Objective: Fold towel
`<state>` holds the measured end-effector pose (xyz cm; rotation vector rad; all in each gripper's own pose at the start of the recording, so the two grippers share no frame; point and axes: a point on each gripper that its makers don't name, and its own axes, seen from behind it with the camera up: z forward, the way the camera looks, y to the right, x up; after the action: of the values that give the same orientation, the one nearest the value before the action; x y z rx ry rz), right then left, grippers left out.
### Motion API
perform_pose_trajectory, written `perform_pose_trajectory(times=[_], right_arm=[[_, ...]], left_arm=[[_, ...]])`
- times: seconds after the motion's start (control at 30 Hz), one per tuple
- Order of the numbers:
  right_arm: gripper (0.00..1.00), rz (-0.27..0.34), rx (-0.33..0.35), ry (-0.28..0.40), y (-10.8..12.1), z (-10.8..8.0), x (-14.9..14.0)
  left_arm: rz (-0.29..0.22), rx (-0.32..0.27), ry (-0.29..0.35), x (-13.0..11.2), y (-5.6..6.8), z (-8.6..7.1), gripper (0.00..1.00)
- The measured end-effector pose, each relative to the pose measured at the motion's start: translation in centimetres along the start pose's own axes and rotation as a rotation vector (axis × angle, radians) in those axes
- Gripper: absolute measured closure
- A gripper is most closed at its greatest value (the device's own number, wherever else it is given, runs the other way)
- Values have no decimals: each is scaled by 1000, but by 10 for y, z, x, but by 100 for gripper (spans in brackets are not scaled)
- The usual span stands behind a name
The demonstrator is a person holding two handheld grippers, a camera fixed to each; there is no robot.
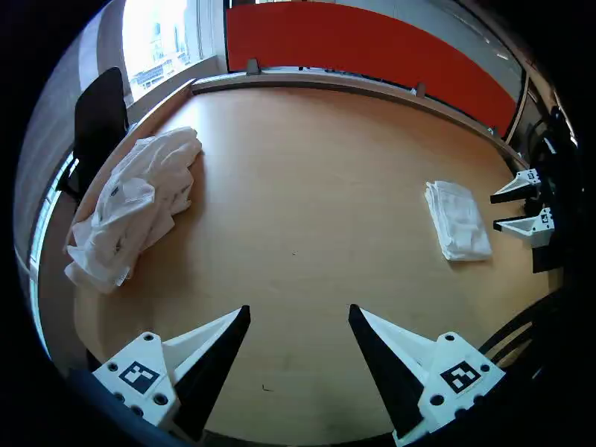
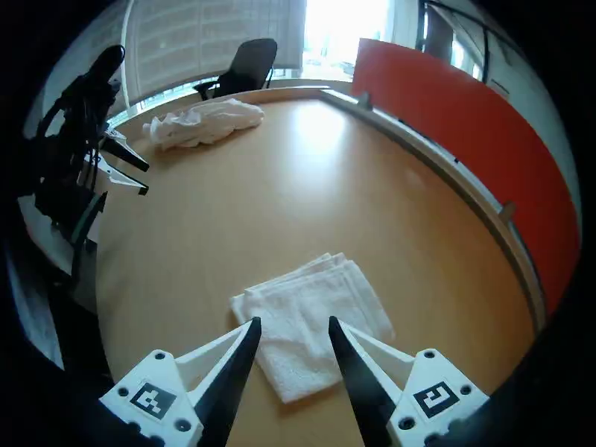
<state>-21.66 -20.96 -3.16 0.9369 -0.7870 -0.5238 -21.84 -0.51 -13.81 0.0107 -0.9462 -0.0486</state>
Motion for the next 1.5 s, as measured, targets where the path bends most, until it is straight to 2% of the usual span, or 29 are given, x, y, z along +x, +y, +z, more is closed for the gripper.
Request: perform_pose_trajectory(times=[0.4, 1.2, 1.4, 1.5], right_arm=[[31, 35, -19, -33, 2, 0, -25], [31, 96, -28, -146, -8, 2, -101], [31, 107, -29, -159, -9, 1, -110], [35, 114, -29, -163, -9, 1, -112]], left_arm=[[5, -2, -1, 1, 2, 0, 1], [10, -3, -5, -2, 6, 0, 1], [13, -4, -6, -1, 7, 1, 1], [15, -4, -6, -1, 7, 1, 1]])
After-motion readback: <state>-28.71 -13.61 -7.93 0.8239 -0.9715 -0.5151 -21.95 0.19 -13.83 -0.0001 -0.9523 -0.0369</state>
